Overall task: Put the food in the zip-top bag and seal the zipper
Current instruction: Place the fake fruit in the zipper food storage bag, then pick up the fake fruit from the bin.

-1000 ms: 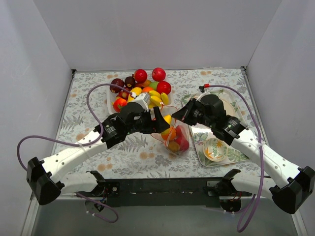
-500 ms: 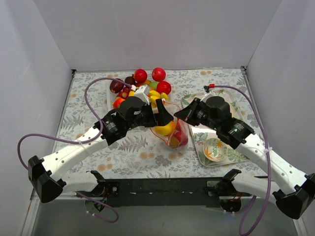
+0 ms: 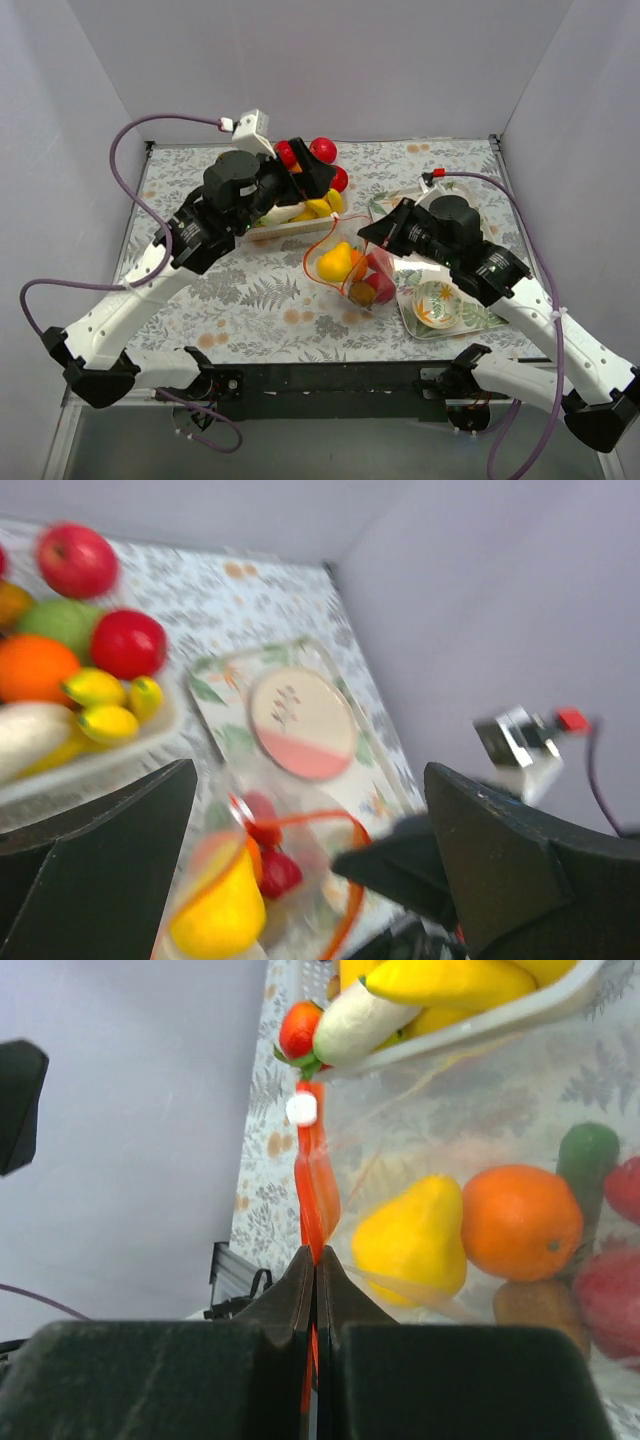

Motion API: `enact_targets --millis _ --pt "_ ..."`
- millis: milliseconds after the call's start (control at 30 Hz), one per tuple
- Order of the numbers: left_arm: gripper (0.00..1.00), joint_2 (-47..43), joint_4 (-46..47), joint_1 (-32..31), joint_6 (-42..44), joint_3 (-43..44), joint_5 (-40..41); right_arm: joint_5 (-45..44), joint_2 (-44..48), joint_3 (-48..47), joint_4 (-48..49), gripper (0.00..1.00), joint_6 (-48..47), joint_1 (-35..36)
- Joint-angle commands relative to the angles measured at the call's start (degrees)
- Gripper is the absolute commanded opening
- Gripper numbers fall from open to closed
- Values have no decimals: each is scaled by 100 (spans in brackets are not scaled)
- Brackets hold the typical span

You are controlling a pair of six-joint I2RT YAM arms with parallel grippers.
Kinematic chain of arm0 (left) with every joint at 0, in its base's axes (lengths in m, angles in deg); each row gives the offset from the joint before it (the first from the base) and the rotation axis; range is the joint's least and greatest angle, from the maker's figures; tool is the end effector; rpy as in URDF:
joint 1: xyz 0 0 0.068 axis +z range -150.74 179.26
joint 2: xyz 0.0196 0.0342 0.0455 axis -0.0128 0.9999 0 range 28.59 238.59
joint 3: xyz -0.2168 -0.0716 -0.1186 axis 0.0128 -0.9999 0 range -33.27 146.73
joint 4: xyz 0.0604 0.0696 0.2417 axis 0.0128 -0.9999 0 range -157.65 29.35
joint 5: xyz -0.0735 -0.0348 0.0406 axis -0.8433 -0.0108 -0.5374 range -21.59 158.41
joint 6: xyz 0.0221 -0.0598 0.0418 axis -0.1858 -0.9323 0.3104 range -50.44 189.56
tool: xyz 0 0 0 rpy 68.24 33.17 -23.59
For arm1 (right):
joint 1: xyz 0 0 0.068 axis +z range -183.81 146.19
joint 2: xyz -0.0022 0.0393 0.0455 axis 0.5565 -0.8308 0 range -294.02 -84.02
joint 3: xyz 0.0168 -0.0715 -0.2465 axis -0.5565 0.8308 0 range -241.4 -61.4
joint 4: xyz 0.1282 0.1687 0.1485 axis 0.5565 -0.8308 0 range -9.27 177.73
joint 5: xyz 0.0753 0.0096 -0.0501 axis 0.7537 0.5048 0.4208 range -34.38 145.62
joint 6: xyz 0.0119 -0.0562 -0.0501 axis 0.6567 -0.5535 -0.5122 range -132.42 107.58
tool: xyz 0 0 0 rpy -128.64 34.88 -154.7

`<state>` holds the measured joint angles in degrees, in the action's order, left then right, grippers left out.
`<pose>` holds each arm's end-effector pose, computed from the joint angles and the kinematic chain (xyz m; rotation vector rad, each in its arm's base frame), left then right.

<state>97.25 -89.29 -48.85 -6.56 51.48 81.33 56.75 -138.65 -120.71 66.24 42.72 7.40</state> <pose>0.1974 -0.1984 0.4394 -0.6570 1.8877 -1.3054 0.1840 0.1628 0.3551 0.2323 2.0258 1.1415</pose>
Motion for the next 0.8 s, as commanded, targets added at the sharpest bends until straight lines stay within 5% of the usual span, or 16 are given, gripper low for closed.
enact_targets --millis 0,33,67,100,133,200,267,300,433,567,767 --pt "98 849 -563 810 466 830 984 478 391 101 1117 1 -21 106" --pt "97 972 -511 1291 484 911 792 589 270 -88 991 1 -107 133" --pt "96 1130 -441 1488 519 981 694 512 130 -507 -211 1 -291 133" --pt "96 1410 -284 1664 562 1121 650 -472 15 -877 -763 1 -380 124" --pt "94 1639 -273 1813 606 1271 650 -612 127 -776 -768 1 -354 133" --pt "93 2331 -317 2121 756 1604 632 478 478 -145 735 1 -258 185" --pt "92 2756 -274 2279 905 2079 728 302 288 -621 -69 1 -536 221" --pt "91 2984 -195 2324 1062 2246 755 -448 191 -843 -909 1 -565 229" --pt "90 4239 -150 2430 1450 3281 1133 -227 673 -117 -154 1 -513 229" --pt "91 5067 -177 2482 1819 3977 1405 -429 576 -222 -584 1 -670 221" --pt "93 5622 8 2544 2092 4103 1511 -341 682 68 -373 1 -679 229"
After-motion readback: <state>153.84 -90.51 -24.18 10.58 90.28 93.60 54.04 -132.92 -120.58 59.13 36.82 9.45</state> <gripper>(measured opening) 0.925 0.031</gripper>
